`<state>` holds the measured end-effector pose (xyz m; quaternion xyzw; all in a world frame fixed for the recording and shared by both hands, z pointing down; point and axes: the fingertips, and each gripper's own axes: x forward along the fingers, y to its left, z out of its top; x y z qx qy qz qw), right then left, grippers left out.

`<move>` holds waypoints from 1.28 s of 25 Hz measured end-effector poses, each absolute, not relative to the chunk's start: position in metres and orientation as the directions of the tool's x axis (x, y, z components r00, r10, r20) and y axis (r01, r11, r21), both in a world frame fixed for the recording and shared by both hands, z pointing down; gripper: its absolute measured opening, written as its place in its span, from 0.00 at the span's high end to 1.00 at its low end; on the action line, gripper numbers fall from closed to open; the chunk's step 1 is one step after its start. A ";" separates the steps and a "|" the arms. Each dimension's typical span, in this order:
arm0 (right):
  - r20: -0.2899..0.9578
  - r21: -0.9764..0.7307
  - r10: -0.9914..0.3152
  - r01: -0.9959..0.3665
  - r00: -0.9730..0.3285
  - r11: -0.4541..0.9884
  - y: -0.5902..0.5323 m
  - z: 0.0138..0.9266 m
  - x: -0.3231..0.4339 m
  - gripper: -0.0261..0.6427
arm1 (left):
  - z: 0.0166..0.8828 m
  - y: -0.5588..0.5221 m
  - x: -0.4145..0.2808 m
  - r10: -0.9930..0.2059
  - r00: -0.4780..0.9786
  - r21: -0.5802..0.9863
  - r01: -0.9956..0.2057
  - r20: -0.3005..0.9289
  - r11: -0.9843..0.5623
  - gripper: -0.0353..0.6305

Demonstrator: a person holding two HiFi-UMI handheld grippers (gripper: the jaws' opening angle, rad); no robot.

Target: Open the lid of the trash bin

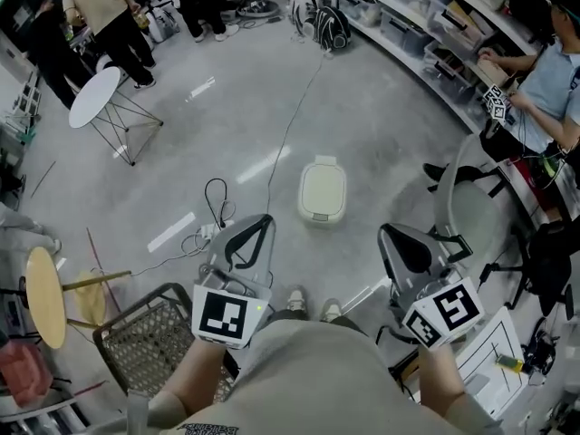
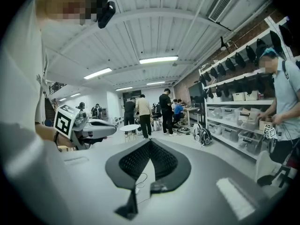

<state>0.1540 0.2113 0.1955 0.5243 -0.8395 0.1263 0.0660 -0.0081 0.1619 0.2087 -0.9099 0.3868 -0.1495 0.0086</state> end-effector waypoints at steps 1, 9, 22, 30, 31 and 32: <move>0.251 -0.146 -0.862 -0.897 -0.441 0.417 0.208 0.199 0.150 0.96 | 0.211 0.159 -0.013 -0.706 0.655 -0.129 -0.702 0.268 -0.700 0.94; 0.314 -0.167 -0.844 -0.900 -0.435 0.402 0.183 0.226 0.118 0.96 | 0.238 0.137 -0.047 -0.685 0.656 -0.102 -0.694 0.317 -0.712 0.94; 0.451 -0.269 -0.744 -0.870 -0.493 0.413 0.117 0.317 0.138 0.96 | 0.298 0.074 -0.032 -0.668 0.603 -0.135 -0.690 0.437 -0.711 0.94; 0.545 -0.344 -0.628 -0.831 -0.555 0.436 0.053 0.411 0.159 0.96 | 0.363 0.012 -0.009 -0.642 0.536 -0.039 -0.750 0.549 -0.660 0.94; 0.558 -0.353 -0.609 -0.826 -0.563 0.440 0.048 0.426 0.160 0.96 | 0.369 0.006 -0.007 -0.641 0.530 -0.033 -0.756 0.555 -0.654 0.94; 0.572 -0.360 -0.592 -0.822 -0.568 0.441 0.044 0.440 0.161 0.96 | 0.377 0.001 -0.005 -0.638 0.525 -0.035 -0.756 0.563 -0.653 0.94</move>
